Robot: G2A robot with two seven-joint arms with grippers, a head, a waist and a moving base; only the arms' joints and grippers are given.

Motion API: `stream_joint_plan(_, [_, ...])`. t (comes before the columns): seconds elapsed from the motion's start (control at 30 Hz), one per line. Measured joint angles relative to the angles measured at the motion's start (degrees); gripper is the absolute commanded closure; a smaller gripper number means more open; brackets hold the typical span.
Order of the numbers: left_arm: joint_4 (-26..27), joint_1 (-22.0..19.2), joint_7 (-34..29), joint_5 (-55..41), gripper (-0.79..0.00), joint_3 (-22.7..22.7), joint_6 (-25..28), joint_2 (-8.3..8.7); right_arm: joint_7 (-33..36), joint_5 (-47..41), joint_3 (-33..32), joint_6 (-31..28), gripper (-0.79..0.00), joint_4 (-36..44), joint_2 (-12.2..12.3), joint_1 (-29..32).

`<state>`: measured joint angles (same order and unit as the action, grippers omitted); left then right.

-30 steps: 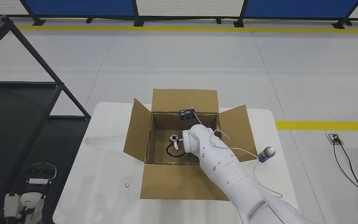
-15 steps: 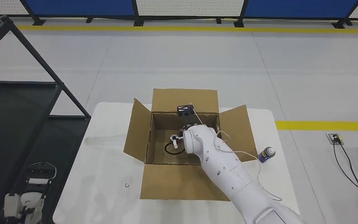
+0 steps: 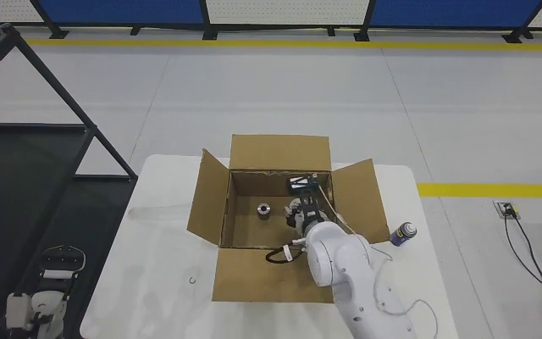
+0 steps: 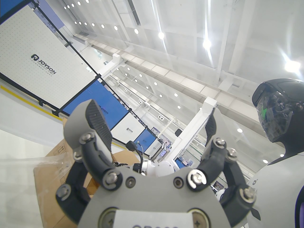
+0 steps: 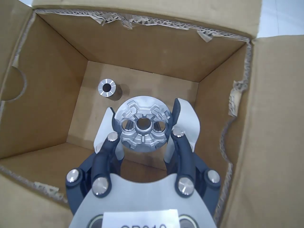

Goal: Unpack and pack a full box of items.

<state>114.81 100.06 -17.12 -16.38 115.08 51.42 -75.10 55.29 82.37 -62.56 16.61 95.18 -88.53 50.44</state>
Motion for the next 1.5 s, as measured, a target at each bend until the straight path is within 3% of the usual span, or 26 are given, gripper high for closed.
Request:
stream_joint_plan(0.33, [0.0, 0.0, 0.0, 0.0, -0.785, 0.0, 0.0, 0.0, -5.6, -4.8, -11.7, -2.6, 0.0, 24.4, 1.6, 14.0])
stream_joint_plan(0.63, [0.0, 0.0, 0.0, 0.0, -0.785, 0.0, 0.0, 0.0, -8.1, -15.0, -28.5, -3.5, 0.0, 34.7, 2.7, 23.2])
stream_joint_plan(1.07, [0.0, 0.0, 0.0, 0.0, -0.785, 0.0, 0.0, 0.0, -8.0, -26.6, -46.9, -9.1, 0.0, 33.8, 4.1, 34.7])
stream_joint_plan(1.2, [0.0, 0.0, 0.0, 0.0, -0.785, 0.0, 0.0, 0.0, -4.7, -24.3, -47.7, -11.8, 0.0, 30.8, 4.8, 35.3])
stream_joint_plan(1.5, [0.0, 0.0, 0.0, 0.0, -0.785, 0.0, 0.0, 0.0, 0.3, -20.0, -44.9, -12.3, 0.0, 18.6, 6.0, 30.0])
